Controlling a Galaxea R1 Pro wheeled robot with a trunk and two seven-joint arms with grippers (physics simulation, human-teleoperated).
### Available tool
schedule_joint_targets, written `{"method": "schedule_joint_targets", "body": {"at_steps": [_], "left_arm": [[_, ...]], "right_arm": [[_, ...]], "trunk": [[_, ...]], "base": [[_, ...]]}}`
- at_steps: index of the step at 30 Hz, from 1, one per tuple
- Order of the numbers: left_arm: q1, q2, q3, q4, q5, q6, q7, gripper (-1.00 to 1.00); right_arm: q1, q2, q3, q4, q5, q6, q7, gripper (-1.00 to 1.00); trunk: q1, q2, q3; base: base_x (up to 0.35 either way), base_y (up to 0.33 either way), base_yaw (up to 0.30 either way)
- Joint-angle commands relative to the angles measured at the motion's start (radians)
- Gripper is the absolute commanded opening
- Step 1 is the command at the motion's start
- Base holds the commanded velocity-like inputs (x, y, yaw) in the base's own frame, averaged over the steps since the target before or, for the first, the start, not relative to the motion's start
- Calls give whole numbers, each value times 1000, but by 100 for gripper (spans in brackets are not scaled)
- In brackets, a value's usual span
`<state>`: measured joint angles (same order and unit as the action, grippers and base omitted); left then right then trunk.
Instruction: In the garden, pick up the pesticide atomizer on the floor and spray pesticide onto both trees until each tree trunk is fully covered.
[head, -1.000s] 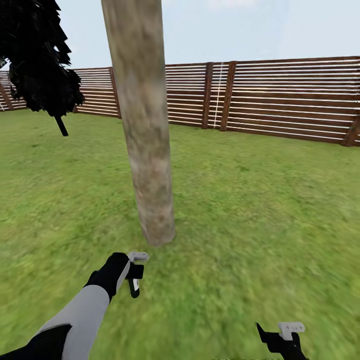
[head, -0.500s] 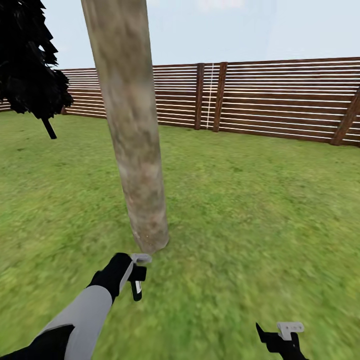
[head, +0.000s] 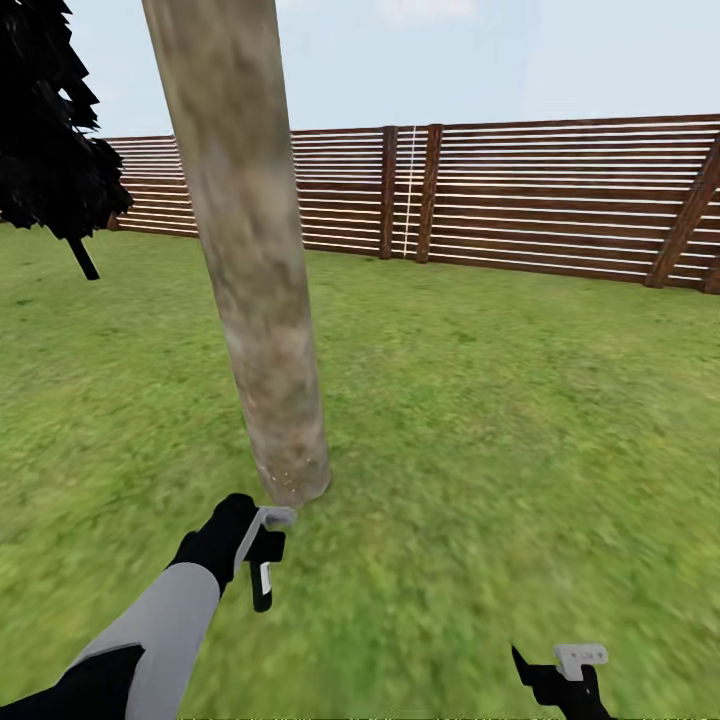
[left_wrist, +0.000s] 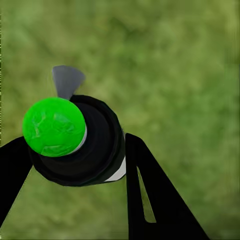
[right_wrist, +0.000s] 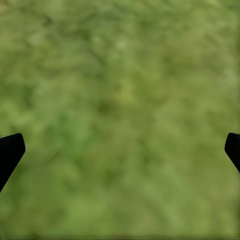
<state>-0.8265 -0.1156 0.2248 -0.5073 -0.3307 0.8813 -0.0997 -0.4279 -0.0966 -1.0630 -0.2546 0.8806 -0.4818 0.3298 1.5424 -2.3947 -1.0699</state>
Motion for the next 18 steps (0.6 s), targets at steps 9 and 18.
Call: {"method": "schedule_joint_targets", "body": {"at_steps": [9,18], "left_arm": [[1,101,-2,-37,2,9,-11,-100],[-1,7,-108,-39,5,11,-14,-100]], "right_arm": [[0,0,0,1,0,0,0,100],[0,-5,-4,-4,-7,-34,0,100]], "trunk": [[35,-63,-28],[58,-105,-47]], "base": [[0,0,0],[0,0,0]]}}
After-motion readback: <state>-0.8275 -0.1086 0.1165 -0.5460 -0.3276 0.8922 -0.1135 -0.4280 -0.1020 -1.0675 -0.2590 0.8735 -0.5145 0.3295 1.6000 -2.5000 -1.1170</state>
